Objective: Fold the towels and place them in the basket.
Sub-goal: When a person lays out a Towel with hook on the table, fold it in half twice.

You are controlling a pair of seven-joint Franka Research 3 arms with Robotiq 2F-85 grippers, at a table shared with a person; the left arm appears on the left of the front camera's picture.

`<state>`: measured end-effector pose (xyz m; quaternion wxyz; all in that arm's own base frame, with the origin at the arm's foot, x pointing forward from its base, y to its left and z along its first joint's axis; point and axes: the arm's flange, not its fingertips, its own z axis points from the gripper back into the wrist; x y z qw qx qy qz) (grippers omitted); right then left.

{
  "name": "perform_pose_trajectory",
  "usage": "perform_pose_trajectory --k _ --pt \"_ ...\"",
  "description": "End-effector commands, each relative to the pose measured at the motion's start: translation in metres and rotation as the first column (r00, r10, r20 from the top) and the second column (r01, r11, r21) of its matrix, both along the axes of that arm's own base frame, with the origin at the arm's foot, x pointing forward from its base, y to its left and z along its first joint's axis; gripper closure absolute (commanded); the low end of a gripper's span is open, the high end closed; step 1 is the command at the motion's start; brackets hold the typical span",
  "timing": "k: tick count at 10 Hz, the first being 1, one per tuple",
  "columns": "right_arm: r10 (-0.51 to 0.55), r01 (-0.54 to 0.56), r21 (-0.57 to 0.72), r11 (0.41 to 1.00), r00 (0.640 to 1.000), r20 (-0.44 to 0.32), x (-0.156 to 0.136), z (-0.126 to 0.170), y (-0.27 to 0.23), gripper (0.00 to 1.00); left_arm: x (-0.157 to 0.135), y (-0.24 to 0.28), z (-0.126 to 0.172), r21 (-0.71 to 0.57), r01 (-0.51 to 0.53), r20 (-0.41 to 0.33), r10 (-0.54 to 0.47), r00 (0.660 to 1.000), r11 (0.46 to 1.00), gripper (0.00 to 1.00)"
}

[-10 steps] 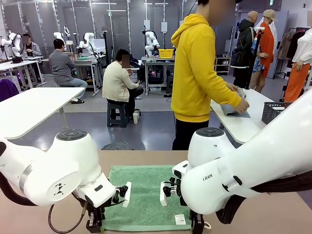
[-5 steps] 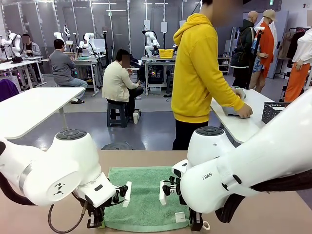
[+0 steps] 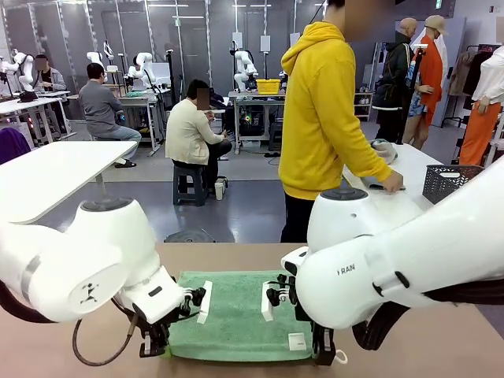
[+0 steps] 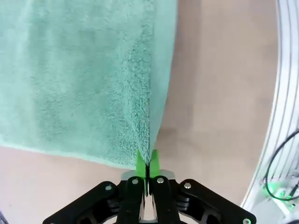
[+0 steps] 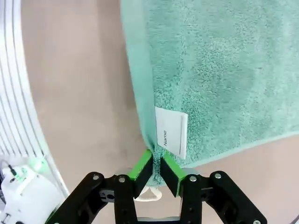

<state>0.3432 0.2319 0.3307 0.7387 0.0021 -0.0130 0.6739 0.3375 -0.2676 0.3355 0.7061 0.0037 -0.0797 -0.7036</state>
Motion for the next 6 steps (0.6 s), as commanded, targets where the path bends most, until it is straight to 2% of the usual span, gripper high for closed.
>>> perform_pose_trajectory --k 1,4,6 --pt "0.015 -0.015 0.023 1.000 1.000 -0.025 -0.030 0.023 -0.019 1.00 0.000 0.008 0.033 -0.015 0.021 -0.041 -0.022 0.999 1.000 1.00" --pt "0.035 -0.035 0.076 0.997 0.999 -0.006 -0.010 0.056 -0.015 1.00 0.013 0.002 0.069 -0.031 0.036 -0.009 -0.037 0.999 0.999 1.00" --pt "0.037 -0.032 0.113 0.993 0.999 -0.040 0.011 0.068 -0.017 1.00 0.030 -0.006 0.079 -0.038 0.025 -0.022 -0.026 0.999 0.999 1.00"
